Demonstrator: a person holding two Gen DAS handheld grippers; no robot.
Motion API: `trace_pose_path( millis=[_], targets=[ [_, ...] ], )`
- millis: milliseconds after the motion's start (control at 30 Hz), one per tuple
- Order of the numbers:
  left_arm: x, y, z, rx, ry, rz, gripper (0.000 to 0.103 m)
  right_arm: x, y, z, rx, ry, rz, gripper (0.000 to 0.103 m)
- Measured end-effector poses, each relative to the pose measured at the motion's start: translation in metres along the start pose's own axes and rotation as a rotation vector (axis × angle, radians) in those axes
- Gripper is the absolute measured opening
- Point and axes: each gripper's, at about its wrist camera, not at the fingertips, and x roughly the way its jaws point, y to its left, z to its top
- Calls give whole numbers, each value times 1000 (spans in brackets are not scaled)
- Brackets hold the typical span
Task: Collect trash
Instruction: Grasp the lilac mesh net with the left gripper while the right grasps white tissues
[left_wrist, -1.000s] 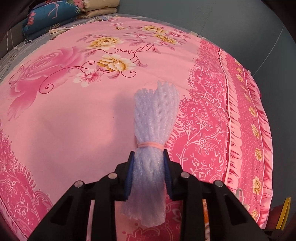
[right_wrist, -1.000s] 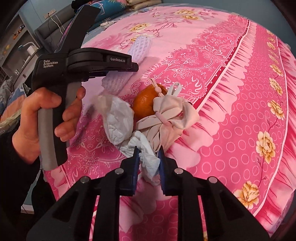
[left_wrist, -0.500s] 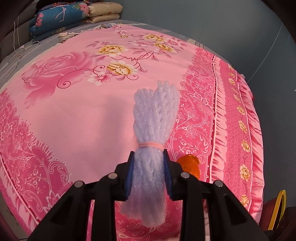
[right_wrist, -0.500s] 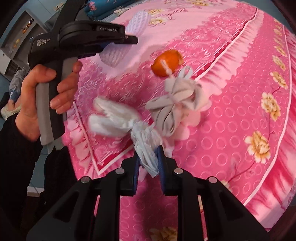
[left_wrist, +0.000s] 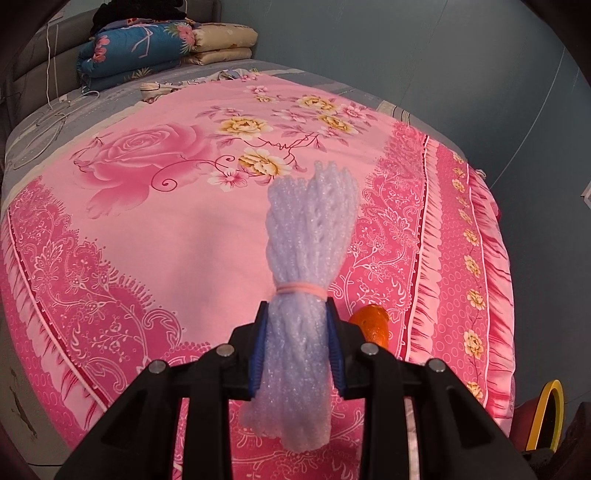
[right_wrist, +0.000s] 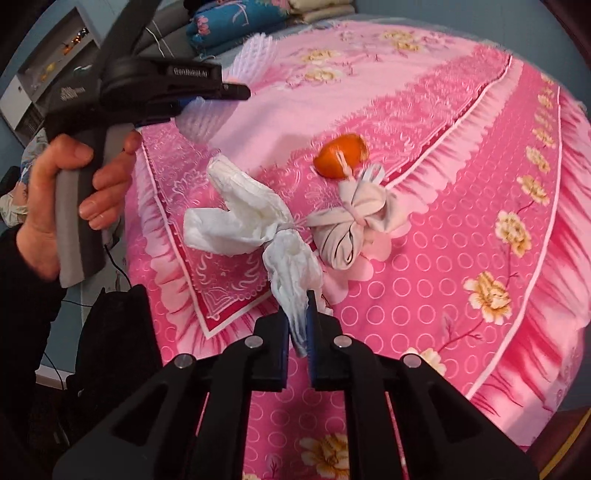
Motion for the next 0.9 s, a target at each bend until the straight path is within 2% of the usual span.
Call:
trace_pose_path(
  millis=[267,500,700,900],
  targets=[
    [-36,-1,-16,-30,-56,-52,27,-63,-11,-13,45,-111,-33,8],
    [-74,-22,-34,-10,-115,-99,27,-110,-30,-31,107,-191,-63,8],
    [-102,-56,-50,45,-151,-142,27,-143,-47,-47,154,-250,-86,8],
    [-127,-102,-65,104,-175,-216,27,-178,-64,-65,197,-320,-103,8]
  ],
)
